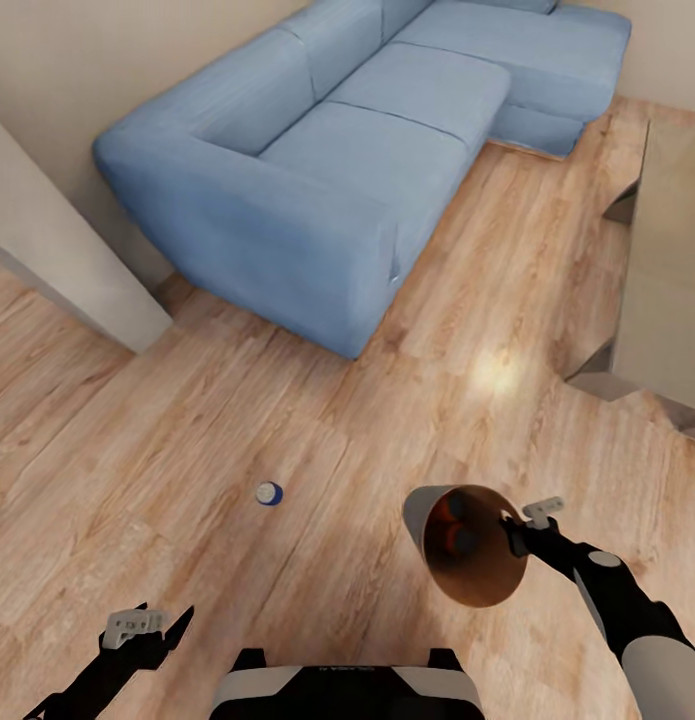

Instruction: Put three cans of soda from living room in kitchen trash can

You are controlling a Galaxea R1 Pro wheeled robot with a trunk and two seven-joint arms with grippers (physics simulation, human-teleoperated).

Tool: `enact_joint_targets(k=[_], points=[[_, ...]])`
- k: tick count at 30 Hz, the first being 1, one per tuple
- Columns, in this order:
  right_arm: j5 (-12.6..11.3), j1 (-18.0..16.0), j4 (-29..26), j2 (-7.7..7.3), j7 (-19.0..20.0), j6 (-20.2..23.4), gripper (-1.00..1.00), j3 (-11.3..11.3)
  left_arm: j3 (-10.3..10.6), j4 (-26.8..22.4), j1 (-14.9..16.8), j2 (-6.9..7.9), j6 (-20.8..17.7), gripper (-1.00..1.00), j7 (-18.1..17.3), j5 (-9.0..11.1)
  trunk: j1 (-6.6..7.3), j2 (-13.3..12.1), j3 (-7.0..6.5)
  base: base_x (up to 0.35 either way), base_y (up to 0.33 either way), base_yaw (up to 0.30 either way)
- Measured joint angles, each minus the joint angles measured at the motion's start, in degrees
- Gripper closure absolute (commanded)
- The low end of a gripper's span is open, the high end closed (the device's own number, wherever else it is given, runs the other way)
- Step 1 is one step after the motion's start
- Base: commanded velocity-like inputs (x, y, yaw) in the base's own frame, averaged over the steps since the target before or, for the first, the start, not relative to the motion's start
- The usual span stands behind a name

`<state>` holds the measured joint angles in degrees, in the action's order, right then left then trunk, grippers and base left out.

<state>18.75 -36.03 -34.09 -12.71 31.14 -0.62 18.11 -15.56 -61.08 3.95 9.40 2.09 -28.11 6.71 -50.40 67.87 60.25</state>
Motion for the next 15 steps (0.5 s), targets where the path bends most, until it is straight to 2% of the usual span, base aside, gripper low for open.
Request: enact_joint_targets(k=[6, 11, 15], points=[[0.1, 0.0, -1.3, -0.42, 0.5, 0.1, 1.0, 1.7, 0.1, 0.0, 0.1, -0.04, -0.3, -1.0, 0.2, -0.1, 0.0, 0.0, 0.17, 0.256, 0.238, -0.149], [0.2, 0.0, -1.9, -0.72, 0.6, 0.2, 1.0, 4.9, 0.1, 0.1, 0.1, -0.07, -1.1, -1.0, 0.3, -0.1, 0.0, 0.0, 0.22, 0.282, 0.202, -0.229], [0.2, 0.0, -2.0, -0.74, 0.6, 0.2, 1.0, 5.6, 0.1, 0.1, 0.1, -0.08, -1.1, -1.0, 0.3, -0.2, 0.0, 0.0, 0.22, 0.293, 0.178, -0.243]])
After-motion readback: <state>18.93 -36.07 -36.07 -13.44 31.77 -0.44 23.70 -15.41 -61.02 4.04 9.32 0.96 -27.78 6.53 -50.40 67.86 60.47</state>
